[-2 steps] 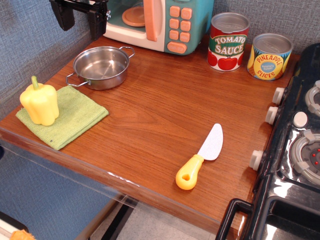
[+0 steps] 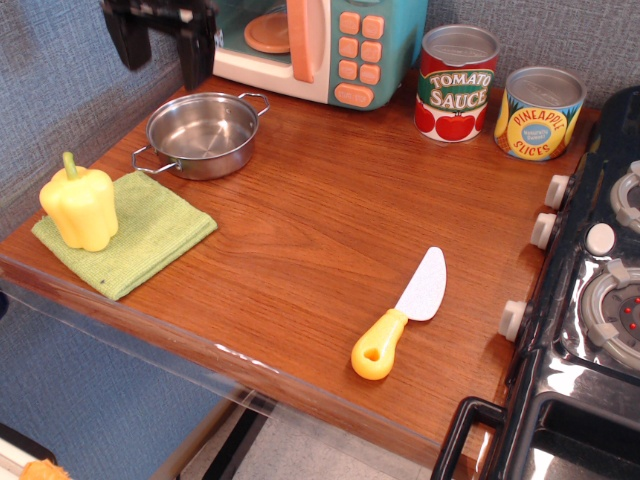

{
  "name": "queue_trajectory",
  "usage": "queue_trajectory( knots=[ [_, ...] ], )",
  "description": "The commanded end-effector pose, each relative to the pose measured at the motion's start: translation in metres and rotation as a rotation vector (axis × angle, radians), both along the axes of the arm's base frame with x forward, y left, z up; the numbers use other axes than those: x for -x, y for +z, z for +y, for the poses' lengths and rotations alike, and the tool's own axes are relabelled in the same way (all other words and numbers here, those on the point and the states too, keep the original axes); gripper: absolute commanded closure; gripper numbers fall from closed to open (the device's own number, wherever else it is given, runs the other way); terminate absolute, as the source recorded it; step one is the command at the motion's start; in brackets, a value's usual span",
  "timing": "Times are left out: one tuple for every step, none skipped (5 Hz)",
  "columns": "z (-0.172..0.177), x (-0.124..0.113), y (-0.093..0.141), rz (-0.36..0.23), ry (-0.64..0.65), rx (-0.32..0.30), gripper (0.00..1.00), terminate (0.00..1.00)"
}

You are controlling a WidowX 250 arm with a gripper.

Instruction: Take the pepper and move it between the cans and knife

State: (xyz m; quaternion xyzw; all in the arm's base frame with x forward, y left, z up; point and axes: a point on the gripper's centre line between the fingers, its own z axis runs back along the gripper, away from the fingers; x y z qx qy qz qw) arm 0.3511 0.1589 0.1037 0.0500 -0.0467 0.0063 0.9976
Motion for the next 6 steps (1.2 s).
queue_trajectory(
  knots=[
    [0.017, 0.025, 0.028, -0.013, 0.066, 0.034, 0.00, 0.00],
    [0.021, 0.046, 0.030, -0.001, 0.072, 0.045, 0.00, 0.00],
    [0.023, 0.067, 0.019, 0.029, 0.060, 0.039, 0.00, 0.00],
    [0.024, 0.082, 0.008, 0.059, 0.054, 0.024, 0.00, 0.00],
    [0.025, 0.090, -0.004, 0.091, 0.054, 0.002, 0.00, 0.00],
    [0.026, 0.093, -0.013, 0.106, 0.052, -0.017, 0.00, 0.00]
  ],
)
